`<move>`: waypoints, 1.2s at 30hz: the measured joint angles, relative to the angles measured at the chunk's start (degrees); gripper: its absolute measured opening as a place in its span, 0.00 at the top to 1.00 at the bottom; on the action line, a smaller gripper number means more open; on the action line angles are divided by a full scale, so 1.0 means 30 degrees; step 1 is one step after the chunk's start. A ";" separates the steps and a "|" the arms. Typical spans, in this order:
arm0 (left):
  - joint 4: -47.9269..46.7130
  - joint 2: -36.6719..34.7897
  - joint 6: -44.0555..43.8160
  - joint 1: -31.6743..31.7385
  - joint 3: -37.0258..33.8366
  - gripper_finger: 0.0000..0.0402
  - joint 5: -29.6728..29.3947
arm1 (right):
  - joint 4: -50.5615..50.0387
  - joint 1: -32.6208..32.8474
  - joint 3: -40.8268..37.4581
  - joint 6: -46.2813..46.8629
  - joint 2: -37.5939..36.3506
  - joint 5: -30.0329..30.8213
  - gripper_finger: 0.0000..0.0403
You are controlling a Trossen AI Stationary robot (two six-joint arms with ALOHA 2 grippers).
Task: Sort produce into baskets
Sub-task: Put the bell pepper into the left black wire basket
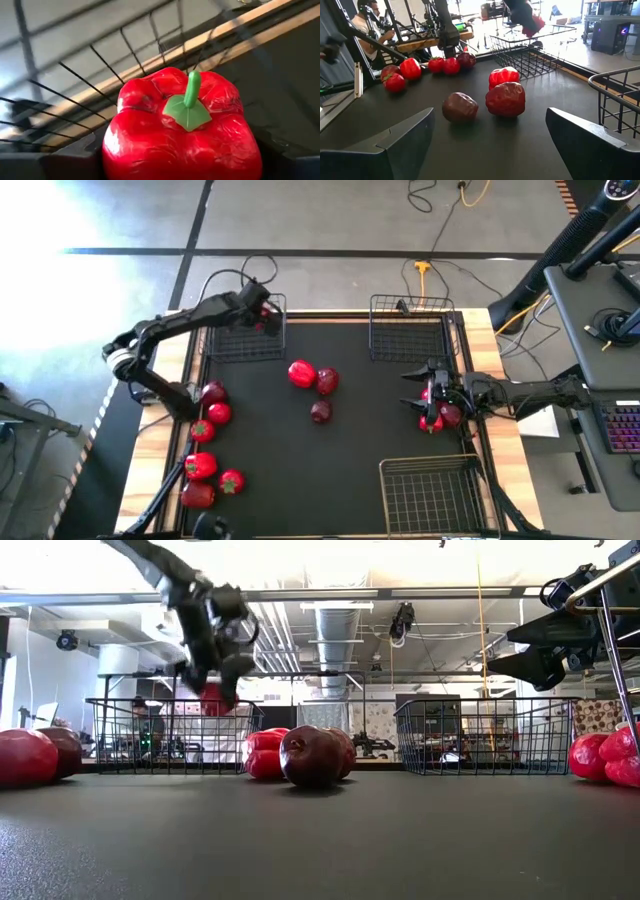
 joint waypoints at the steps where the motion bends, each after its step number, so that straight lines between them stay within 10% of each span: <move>1: 0.0641 0.0160 -0.0199 0.0343 -0.0478 0.33 0.0078 | 0.0002 -0.0002 0.0000 0.0000 0.0000 -0.0002 0.07; 36: 0.0904 0.6436 -0.1329 0.2623 0.1221 0.23 0.3543 | 0.0000 -0.0005 0.0000 0.0000 0.0000 -0.0002 0.07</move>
